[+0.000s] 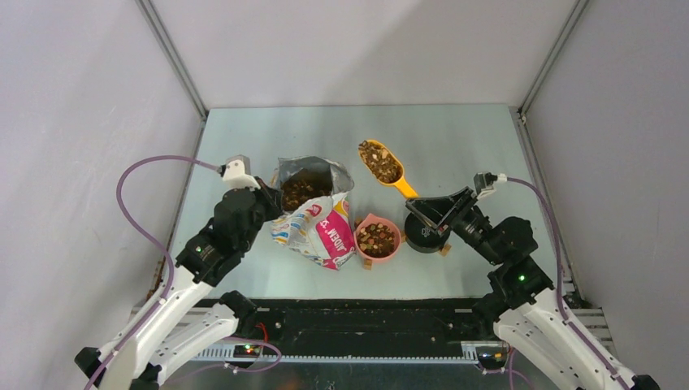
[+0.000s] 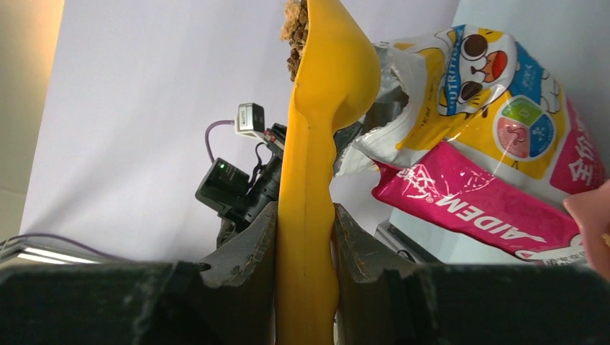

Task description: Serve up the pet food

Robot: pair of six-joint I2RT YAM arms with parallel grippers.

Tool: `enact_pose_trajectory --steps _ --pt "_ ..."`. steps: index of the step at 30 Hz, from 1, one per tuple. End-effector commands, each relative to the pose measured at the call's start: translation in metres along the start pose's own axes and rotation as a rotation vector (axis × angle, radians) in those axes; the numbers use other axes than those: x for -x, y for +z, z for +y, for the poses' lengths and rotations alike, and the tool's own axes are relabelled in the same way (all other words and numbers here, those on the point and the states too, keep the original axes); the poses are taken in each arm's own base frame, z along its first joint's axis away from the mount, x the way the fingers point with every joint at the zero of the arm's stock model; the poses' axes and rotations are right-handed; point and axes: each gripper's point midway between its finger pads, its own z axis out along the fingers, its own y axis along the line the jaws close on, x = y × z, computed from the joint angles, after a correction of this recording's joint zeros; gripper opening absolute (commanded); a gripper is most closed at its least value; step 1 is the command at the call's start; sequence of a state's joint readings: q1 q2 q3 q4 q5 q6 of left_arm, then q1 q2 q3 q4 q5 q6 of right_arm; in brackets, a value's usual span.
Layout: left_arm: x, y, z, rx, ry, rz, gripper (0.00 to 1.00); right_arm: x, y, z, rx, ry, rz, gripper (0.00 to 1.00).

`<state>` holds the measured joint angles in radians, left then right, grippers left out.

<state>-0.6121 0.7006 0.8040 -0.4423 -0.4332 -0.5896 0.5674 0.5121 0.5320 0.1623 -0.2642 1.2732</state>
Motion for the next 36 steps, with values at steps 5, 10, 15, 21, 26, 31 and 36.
enact_pose_trajectory --steps 5,10,15,21,26,31,36 --pt "0.003 0.003 -0.010 -0.048 -0.002 -0.020 0.00 0.020 -0.017 0.024 0.034 -0.058 -0.109 0.00" --pt "0.002 0.003 -0.007 -0.039 0.003 -0.022 0.00 0.024 -0.029 0.012 -0.027 -0.062 -0.149 0.00" --pt "0.001 0.003 -0.006 -0.038 0.003 -0.024 0.00 0.027 -0.046 0.005 -0.065 -0.059 -0.188 0.00" --pt "0.000 0.003 -0.005 -0.036 0.004 -0.024 0.00 0.031 -0.063 -0.006 -0.114 -0.054 -0.244 0.00" --pt "-0.001 0.004 -0.005 -0.035 0.007 -0.022 0.00 0.032 -0.076 -0.014 -0.147 -0.050 -0.271 0.00" --pt "-0.001 0.004 -0.004 -0.032 0.010 -0.021 0.00 0.032 -0.089 -0.027 -0.201 -0.040 -0.300 0.00" --pt "-0.002 0.004 -0.004 -0.033 0.010 -0.018 0.00 0.037 -0.106 -0.034 -0.221 -0.026 -0.360 0.00"
